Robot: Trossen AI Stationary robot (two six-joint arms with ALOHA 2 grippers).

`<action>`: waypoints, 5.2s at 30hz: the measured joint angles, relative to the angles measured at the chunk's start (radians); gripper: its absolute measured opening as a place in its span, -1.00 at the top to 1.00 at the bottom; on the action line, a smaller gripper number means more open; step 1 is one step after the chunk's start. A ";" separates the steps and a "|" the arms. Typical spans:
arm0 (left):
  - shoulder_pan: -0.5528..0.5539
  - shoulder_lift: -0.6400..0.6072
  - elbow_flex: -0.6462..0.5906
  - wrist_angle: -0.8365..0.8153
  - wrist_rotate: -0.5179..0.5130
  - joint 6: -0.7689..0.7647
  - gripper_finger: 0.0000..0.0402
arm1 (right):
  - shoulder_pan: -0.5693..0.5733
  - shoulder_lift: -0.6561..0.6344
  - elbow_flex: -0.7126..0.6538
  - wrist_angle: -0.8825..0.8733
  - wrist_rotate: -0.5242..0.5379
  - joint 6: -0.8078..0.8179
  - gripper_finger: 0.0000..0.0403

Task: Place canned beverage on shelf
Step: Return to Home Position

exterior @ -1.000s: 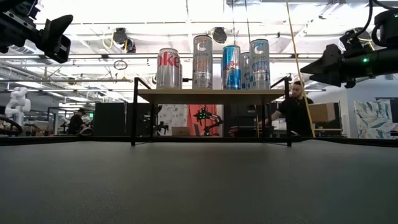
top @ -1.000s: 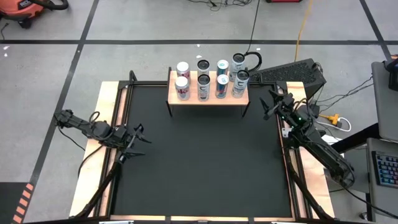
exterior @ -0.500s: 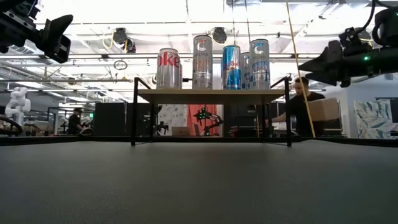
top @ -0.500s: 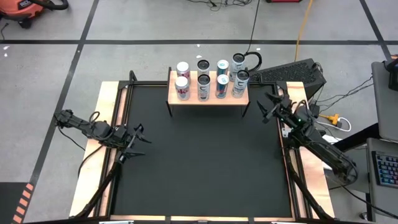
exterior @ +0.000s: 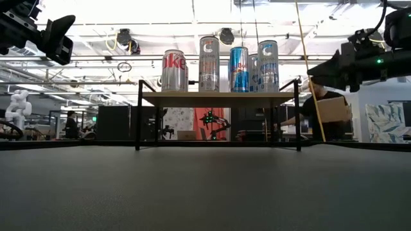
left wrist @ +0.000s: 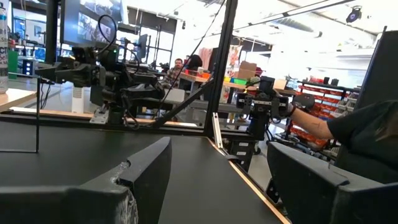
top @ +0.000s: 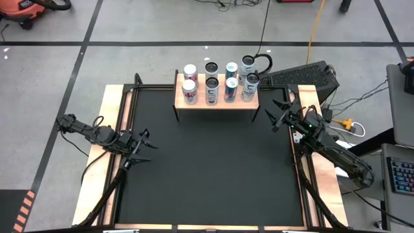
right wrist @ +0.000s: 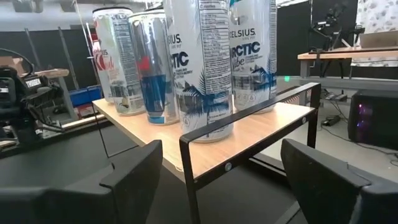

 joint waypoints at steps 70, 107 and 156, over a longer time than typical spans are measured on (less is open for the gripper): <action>0.000 0.000 0.000 0.000 0.000 0.000 -0.33 | 0.059 0.007 0.000 -0.008 0.000 0.000 -0.54; 0.000 0.000 0.000 0.000 0.000 0.000 -0.33 | 0.059 0.007 -0.001 -0.008 0.000 0.000 -0.54; 0.000 0.000 0.000 0.000 0.000 0.000 -0.33 | 0.059 0.007 -0.001 -0.008 0.000 0.000 -0.54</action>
